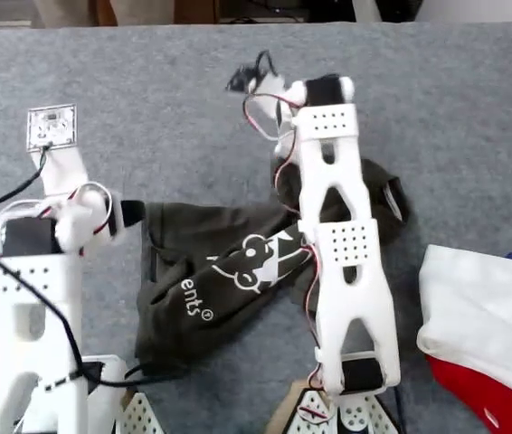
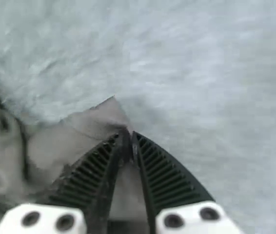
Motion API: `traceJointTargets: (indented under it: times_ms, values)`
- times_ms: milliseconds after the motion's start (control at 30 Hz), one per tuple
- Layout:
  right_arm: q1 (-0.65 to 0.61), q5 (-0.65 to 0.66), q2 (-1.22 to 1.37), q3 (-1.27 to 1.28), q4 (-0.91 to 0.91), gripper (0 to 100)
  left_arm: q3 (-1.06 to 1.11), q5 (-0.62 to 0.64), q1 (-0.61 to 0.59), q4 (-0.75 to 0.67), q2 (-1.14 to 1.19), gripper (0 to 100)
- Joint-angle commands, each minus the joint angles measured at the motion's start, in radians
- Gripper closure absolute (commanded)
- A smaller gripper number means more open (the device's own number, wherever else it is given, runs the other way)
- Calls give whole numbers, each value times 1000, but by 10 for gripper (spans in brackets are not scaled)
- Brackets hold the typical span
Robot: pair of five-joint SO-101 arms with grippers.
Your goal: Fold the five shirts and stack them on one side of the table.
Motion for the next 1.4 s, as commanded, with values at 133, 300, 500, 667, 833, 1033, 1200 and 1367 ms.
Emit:
traceJointTargets:
  times_ms: [133, 300, 500, 667, 833, 1033, 1200, 1367]
  values:
    - [59, -255, -62, -139, -198, 994, -8, 138, -5, -106, 139, 728]
    - [130, -417, -64, -134, -414, 994, -12, 222, -5, -232, 274, 729]
    - [188, -489, -61, -130, -505, 993, -81, 311, -3, -345, 486, 729]
    - [200, -480, -13, -133, -514, 990, -310, 385, 29, -370, 756, 729]
    - [203, -384, 67, -130, -422, 990, -697, 506, 81, -215, 1072, 729]
    - [202, -379, 173, -140, -393, 990, -1275, 560, 181, 226, 1356, 725]
    - [205, -379, 222, -142, -439, 990, -1590, 559, 252, 480, 1563, 729]
    - [209, -376, 214, -142, -445, 990, -1676, 559, 256, 514, 1713, 812]
